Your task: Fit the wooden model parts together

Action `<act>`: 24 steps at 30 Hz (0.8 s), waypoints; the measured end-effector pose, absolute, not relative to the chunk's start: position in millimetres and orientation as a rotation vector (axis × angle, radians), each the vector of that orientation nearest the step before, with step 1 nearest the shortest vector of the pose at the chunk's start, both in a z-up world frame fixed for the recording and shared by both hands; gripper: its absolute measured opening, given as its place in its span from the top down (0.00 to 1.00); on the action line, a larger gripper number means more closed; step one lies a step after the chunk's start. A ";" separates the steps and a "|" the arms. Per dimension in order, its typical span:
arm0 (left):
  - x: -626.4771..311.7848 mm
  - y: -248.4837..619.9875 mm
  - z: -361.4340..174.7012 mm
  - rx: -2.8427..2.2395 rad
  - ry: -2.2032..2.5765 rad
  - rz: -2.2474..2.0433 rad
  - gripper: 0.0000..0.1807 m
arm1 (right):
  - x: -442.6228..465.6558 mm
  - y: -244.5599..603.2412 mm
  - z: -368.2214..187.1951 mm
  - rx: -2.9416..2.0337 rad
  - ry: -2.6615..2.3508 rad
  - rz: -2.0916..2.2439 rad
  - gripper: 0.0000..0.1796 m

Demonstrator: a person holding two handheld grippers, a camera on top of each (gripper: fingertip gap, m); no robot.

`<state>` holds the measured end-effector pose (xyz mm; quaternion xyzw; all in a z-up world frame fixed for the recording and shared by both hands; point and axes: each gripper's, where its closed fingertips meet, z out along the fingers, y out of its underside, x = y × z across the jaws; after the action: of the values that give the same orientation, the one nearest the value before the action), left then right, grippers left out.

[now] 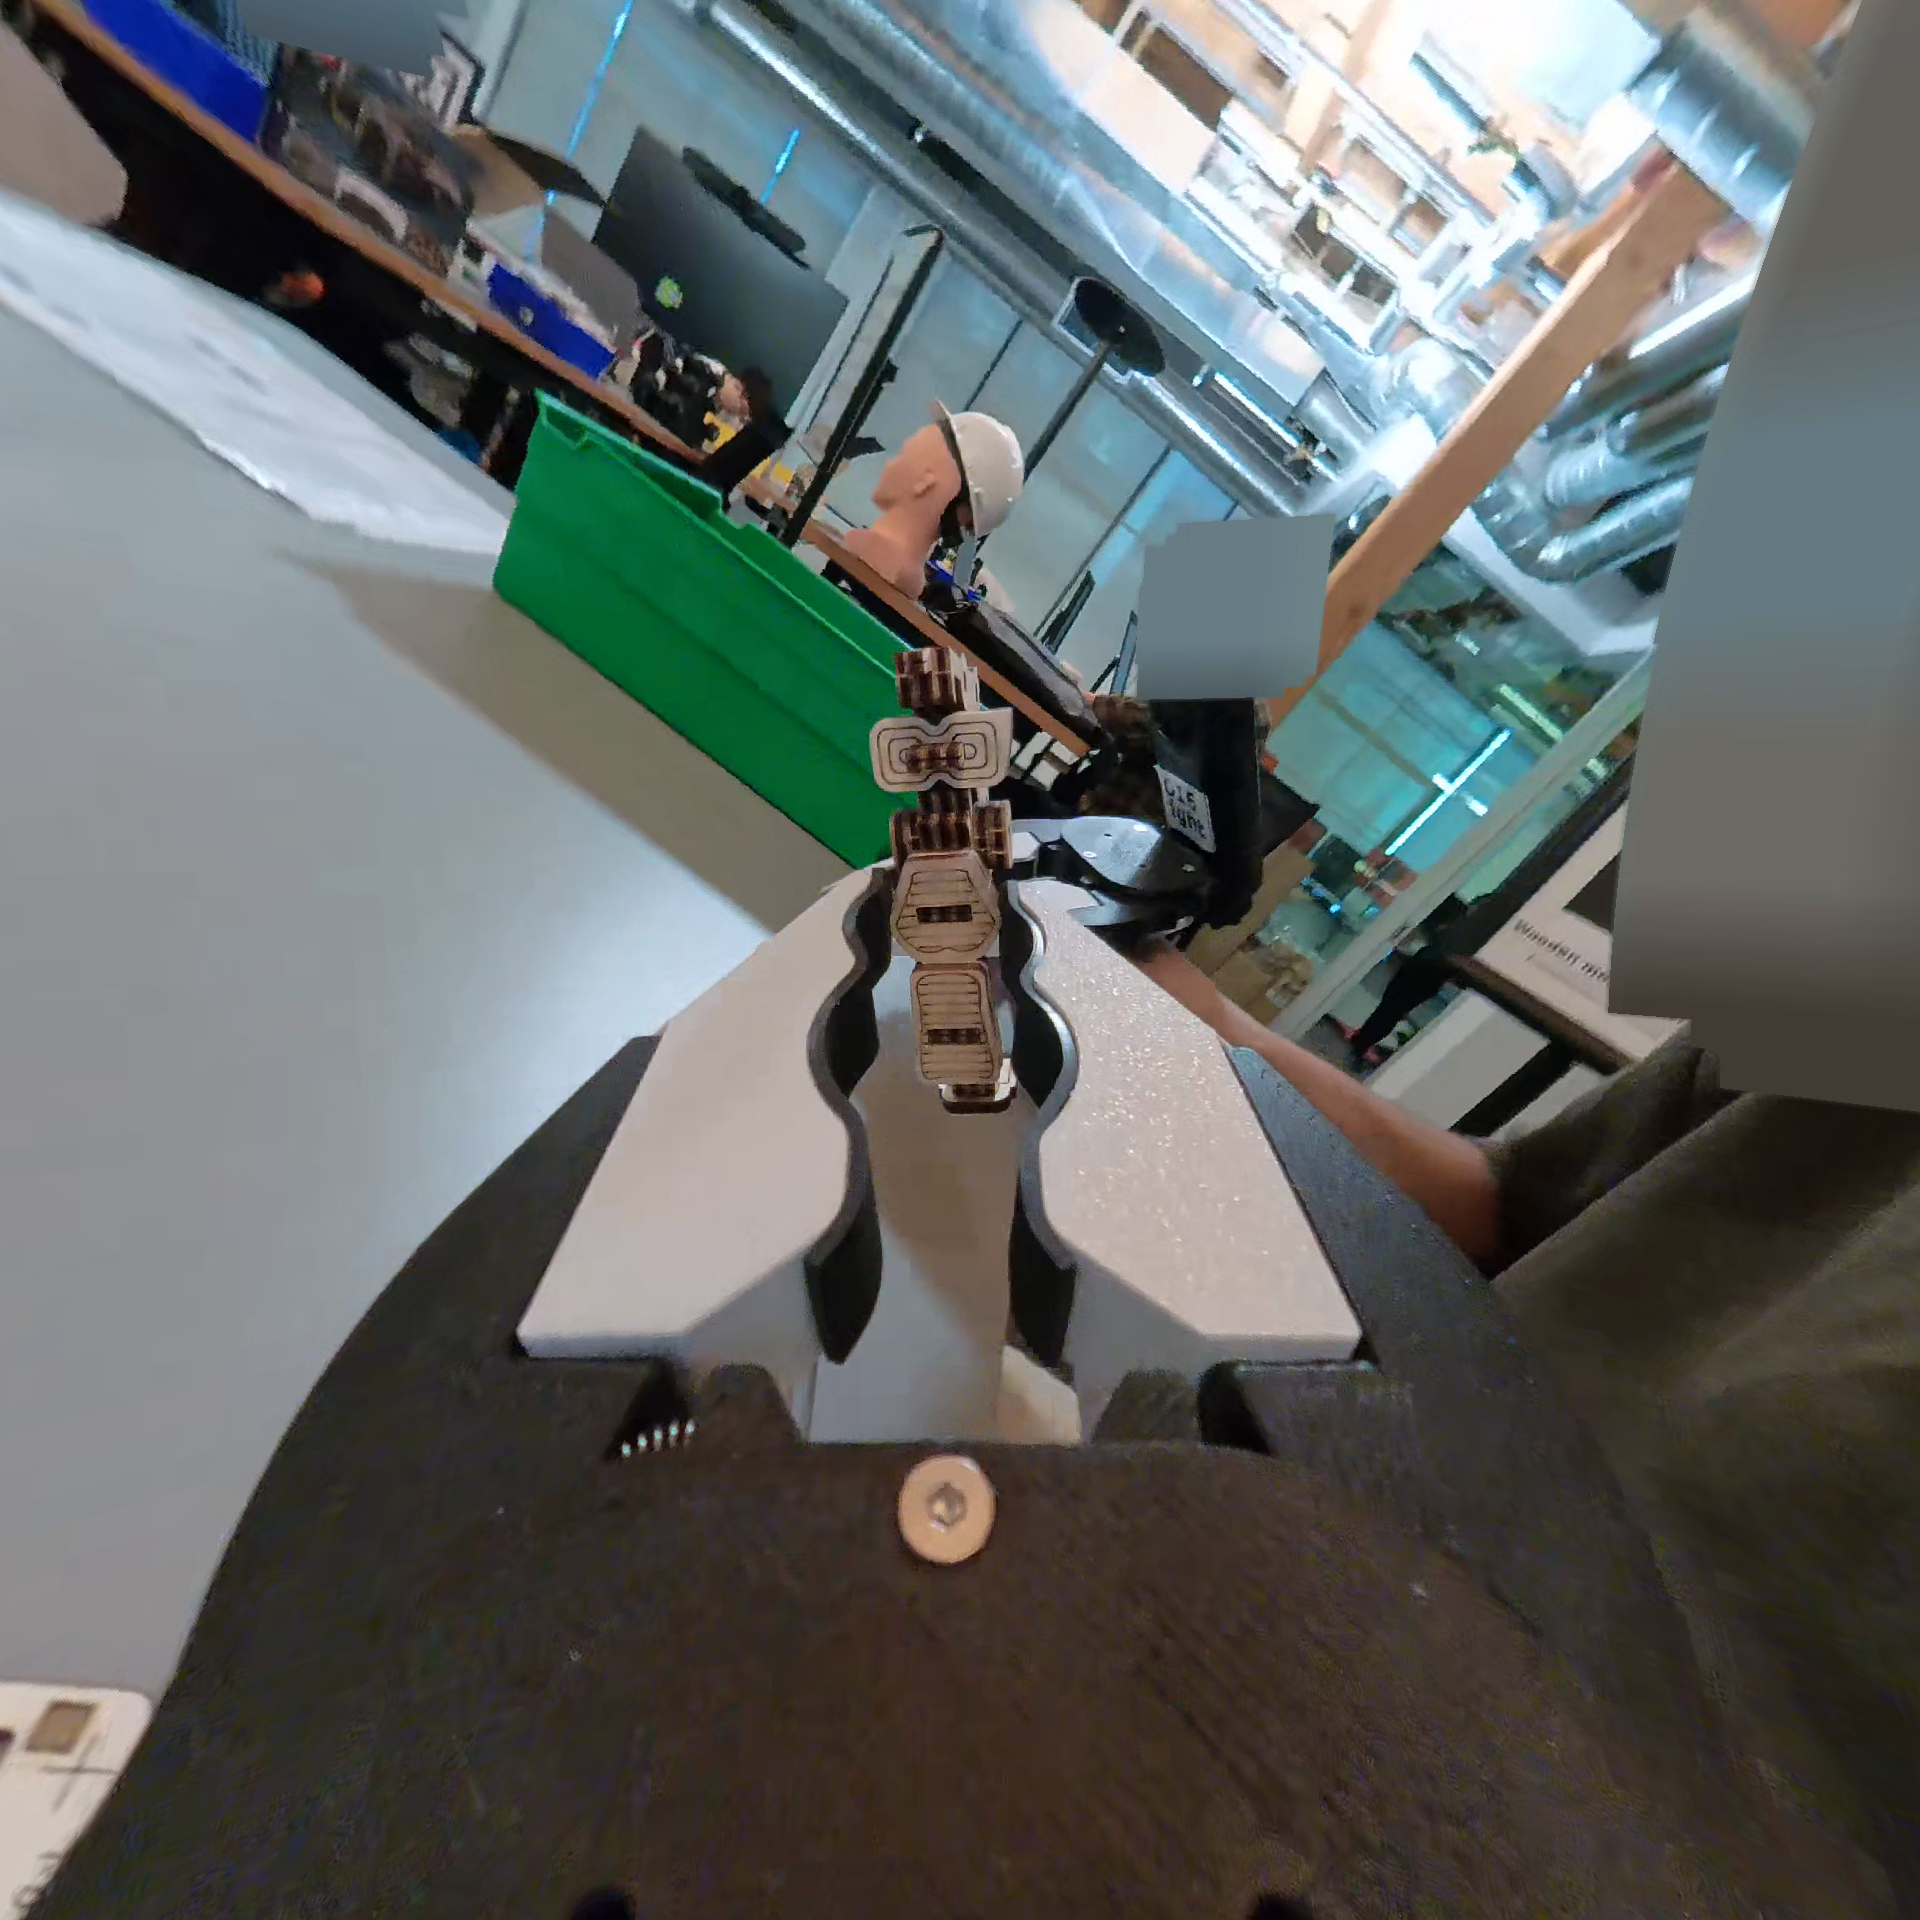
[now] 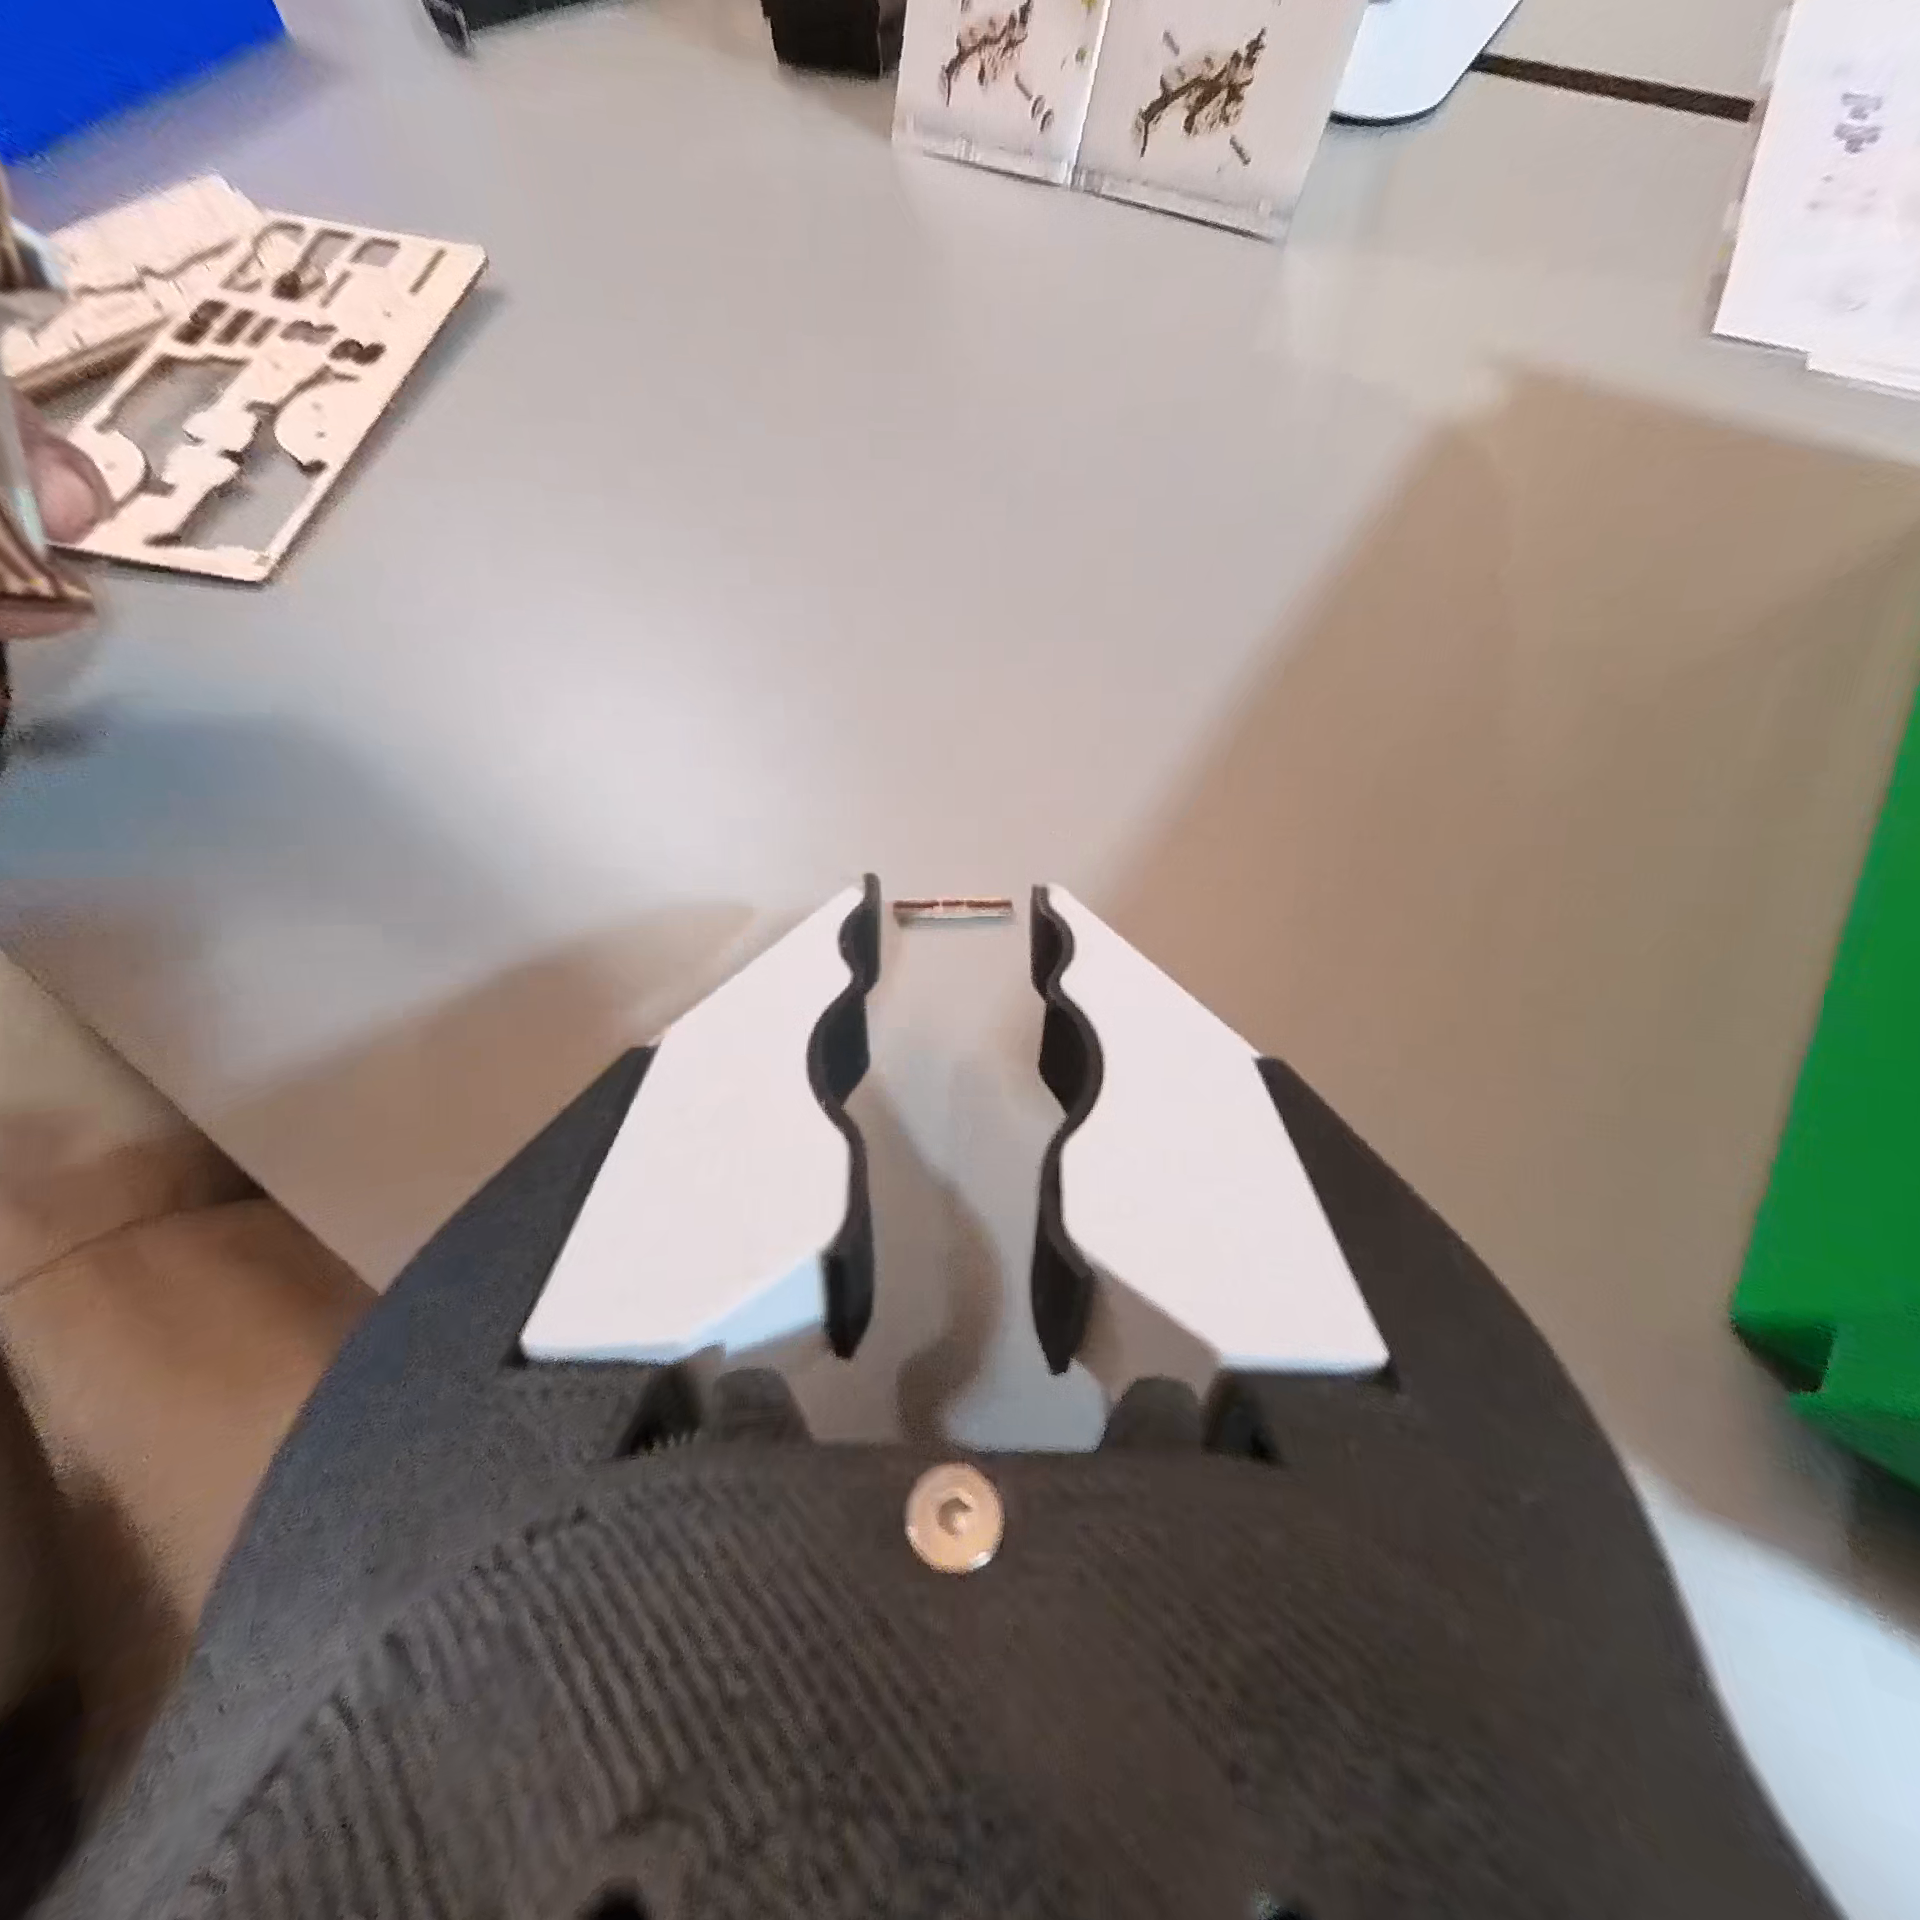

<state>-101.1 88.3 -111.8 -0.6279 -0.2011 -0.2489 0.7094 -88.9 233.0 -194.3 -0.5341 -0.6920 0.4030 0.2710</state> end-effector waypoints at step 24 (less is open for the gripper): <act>-91.9 90.6 -120.6 -1.442 -0.385 -0.566 0.91 | -78.2 221.8 -208.8 -1.353 -2.012 0.951 0.88</act>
<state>-91.9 90.6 -120.6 -0.6470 -0.1729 -0.2537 0.6979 -78.2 221.8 -208.8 -0.5010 -0.7448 0.3519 0.2653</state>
